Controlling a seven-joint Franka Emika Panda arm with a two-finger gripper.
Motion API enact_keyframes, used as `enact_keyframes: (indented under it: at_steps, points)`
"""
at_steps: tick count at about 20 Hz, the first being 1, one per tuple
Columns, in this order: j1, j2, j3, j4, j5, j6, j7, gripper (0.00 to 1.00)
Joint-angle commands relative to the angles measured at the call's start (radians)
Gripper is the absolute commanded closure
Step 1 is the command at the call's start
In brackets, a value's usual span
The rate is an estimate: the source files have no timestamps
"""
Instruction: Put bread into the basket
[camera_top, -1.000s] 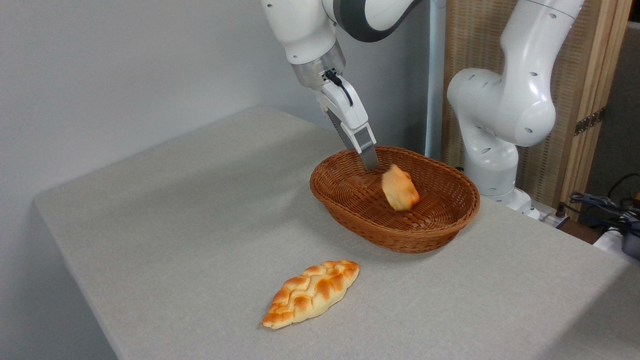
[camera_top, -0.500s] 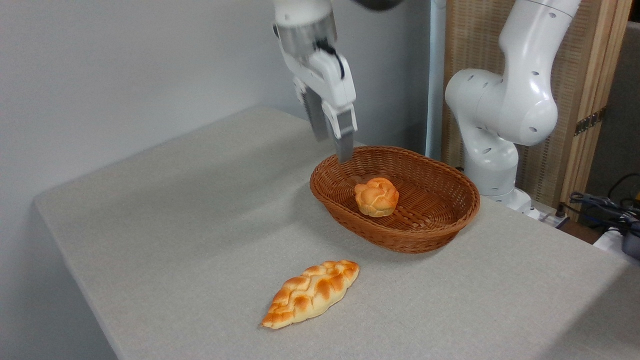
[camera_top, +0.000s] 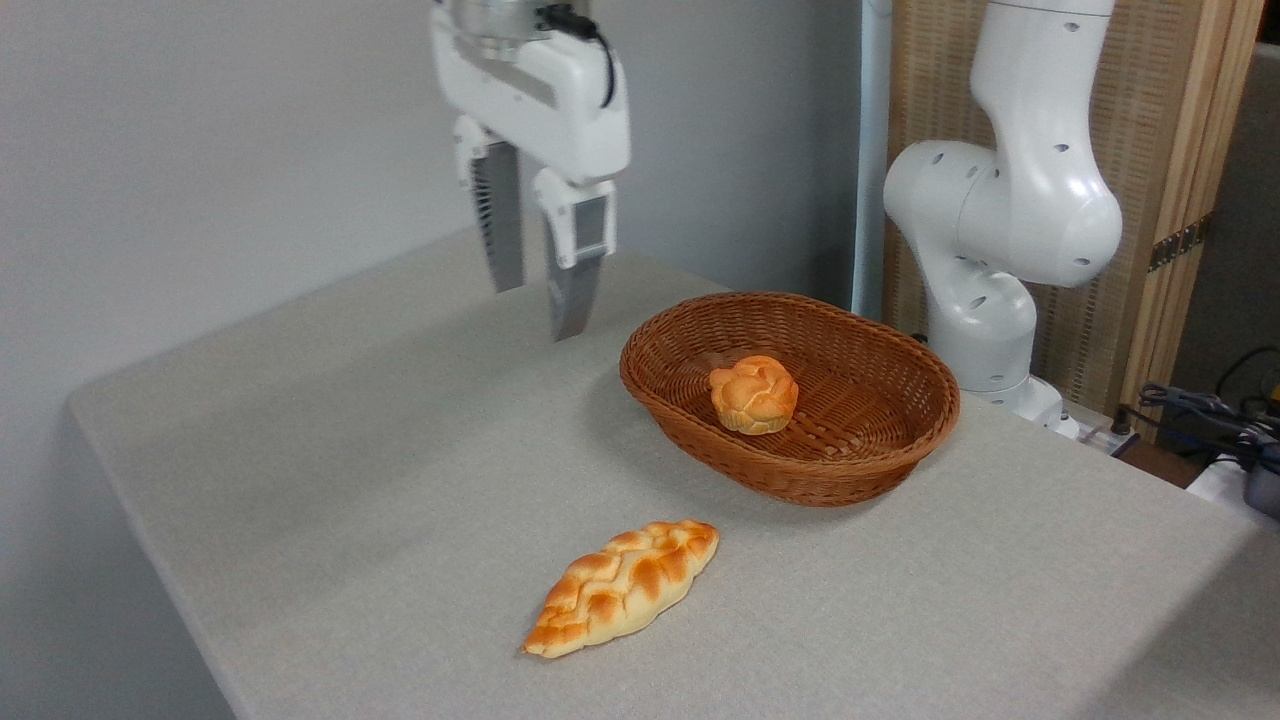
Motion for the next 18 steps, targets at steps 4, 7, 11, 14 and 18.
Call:
enact_keyframes:
  at_steps: [4, 7, 11, 14, 18]
  points:
    - [0.000, 0.213, 0.019, 0.300, 0.000, -0.194, -0.010, 0.00]
    - [0.000, 0.215, 0.013, 0.294, 0.052, -0.196, -0.013, 0.00]
    - [0.000, 0.215, 0.003, 0.286, 0.080, -0.187, -0.045, 0.00]
    - [0.001, 0.213, 0.003, 0.283, 0.078, -0.187, -0.047, 0.00]
    - [0.015, 0.212, 0.010, 0.280, 0.075, -0.185, -0.045, 0.00]
